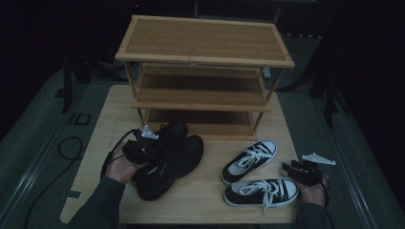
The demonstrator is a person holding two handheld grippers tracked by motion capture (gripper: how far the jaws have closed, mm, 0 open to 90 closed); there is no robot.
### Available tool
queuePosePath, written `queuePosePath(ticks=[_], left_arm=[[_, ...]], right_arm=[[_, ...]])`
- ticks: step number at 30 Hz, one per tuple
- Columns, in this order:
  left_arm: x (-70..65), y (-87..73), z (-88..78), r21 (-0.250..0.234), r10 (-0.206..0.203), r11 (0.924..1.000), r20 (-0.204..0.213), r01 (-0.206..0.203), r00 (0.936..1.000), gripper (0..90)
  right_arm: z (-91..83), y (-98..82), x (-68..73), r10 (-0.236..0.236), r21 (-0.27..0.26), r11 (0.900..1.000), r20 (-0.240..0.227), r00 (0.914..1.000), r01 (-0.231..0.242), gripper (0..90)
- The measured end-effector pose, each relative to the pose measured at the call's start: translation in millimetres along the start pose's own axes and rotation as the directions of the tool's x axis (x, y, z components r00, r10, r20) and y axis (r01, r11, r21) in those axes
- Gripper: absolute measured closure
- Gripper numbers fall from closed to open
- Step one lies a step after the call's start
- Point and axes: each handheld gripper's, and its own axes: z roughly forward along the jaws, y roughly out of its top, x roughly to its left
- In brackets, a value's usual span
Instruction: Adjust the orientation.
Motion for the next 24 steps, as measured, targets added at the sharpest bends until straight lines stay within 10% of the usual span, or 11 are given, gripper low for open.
queuePosePath(ticks=[24], left_arm=[[-1.4,26.2,7.6,-0.026,-0.033,0.9991,-0.027,0.033,0.9991,85.9]], right_arm=[[-0.1,-0.1,-0.5,0.004,-0.001,1.000,-0.003,1.0000,-0.004,49.7]])
